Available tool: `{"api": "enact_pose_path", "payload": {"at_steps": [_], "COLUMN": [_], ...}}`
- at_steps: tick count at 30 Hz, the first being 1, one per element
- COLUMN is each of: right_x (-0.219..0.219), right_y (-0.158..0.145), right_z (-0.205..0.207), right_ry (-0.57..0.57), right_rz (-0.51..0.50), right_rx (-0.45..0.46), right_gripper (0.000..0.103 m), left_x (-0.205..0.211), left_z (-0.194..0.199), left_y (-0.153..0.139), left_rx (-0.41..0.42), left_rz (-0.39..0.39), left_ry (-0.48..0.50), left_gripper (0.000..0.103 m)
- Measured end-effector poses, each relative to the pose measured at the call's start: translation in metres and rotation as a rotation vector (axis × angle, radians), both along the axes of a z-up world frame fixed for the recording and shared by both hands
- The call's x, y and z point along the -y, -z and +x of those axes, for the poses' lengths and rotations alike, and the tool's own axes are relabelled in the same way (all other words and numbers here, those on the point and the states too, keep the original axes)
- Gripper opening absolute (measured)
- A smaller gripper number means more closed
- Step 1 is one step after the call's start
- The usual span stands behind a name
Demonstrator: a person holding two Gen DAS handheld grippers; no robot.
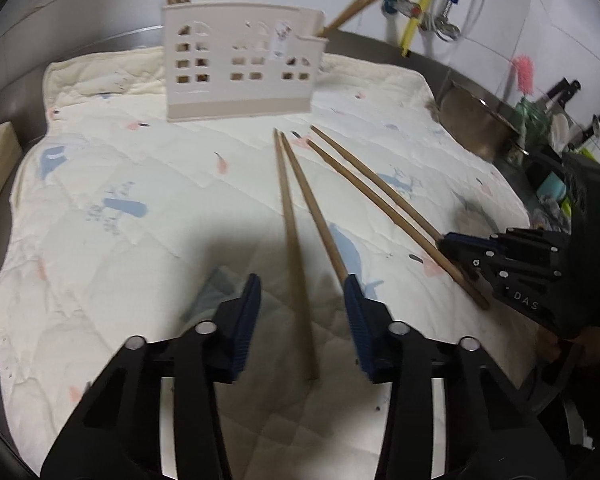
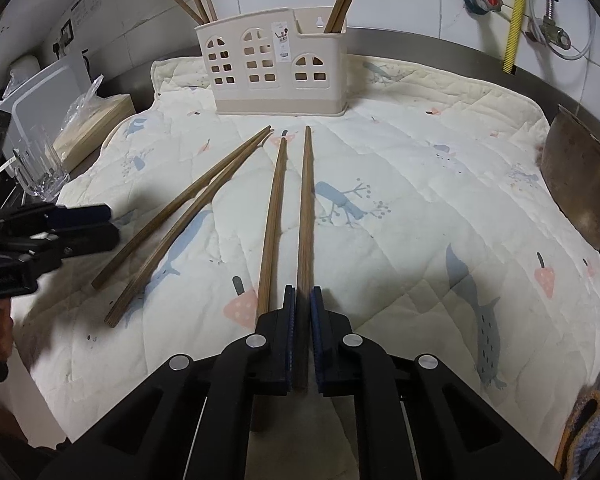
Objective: Organize utensils
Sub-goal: 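Move both open tools to the mat and close each on a chopstick, then lift both chopsticks upright and lower them into the white holder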
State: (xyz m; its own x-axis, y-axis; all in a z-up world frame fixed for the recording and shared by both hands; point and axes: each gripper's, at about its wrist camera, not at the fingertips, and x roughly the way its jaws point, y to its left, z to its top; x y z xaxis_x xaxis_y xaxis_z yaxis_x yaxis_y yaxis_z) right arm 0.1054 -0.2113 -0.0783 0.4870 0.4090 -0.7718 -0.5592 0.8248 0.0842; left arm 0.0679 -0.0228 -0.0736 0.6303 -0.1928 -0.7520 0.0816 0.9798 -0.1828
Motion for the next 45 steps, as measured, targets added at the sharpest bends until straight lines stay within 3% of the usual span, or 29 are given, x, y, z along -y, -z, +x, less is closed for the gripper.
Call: {"api": "enact_pose_path", "payload": {"at_steps": [12,17,23,31,37,45], "right_x": [0.003,0.004,0.009,0.008,-0.003,-0.017], "right_y": [0.001,0.000,-0.024,-0.079,-0.111,-0.141], "right_z": [-0.002,-0.003,-0.007,-0.004,0.014,0.046], "right_ry": [0.010,0.011,0.015,-0.003,-0.025,-0.047], "right_rz": [0.002,0.002,0.021,0.072,0.108,0.145], "right_rx": [0.012,0.022,0.082,0.211,0.269,0.285], "right_gripper": [0.007,0.007,0.007,0.006,0.006,0.006], "left_x": [0.001,0.000,-0.008,-0.018,-0.017,-0.019], "left_z": [0.016,0.017,0.012,0.014,0.033,0.065], "left_y": [0.017,0.014,-0.010,-0.066,-0.103,-0.122], "left_rx": [-0.043,-0.042,0.007,0.129,0.206,0.230], "left_rz": [0.012,0.020,0.013,0.041,0.076,0.075], "left_ry": [-0.016,-0.026,-0.029,-0.019,0.004,0.028], "left_gripper": [0.010,0.006,0.006,0.006,0.006,0.006]}}
